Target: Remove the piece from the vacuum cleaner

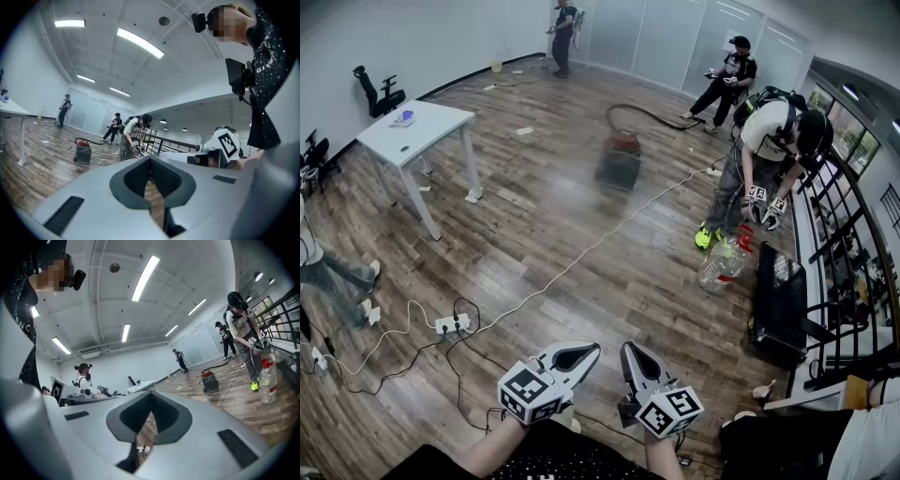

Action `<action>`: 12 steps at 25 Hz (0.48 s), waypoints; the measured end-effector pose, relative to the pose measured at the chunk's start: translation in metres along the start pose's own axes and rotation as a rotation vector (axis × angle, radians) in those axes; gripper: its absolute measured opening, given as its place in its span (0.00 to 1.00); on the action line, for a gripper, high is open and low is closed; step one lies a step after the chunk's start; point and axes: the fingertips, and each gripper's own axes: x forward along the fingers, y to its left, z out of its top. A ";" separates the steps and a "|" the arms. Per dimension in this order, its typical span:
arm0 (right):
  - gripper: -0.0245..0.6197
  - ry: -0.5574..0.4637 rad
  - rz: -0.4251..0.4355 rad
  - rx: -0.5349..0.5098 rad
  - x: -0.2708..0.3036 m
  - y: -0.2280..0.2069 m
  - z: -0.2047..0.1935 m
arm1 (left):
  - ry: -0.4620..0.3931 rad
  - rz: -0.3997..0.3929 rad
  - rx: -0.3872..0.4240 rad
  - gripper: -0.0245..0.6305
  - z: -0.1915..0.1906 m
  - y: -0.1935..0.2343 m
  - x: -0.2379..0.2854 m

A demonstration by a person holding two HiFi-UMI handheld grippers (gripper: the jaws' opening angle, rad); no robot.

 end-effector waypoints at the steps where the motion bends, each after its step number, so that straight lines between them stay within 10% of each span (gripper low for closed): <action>1: 0.05 -0.006 -0.003 0.004 0.005 -0.004 0.001 | -0.003 -0.005 -0.004 0.05 0.001 0.006 0.003; 12: 0.05 -0.050 -0.017 0.001 0.092 -0.085 0.041 | -0.018 -0.047 0.009 0.05 0.031 0.100 0.083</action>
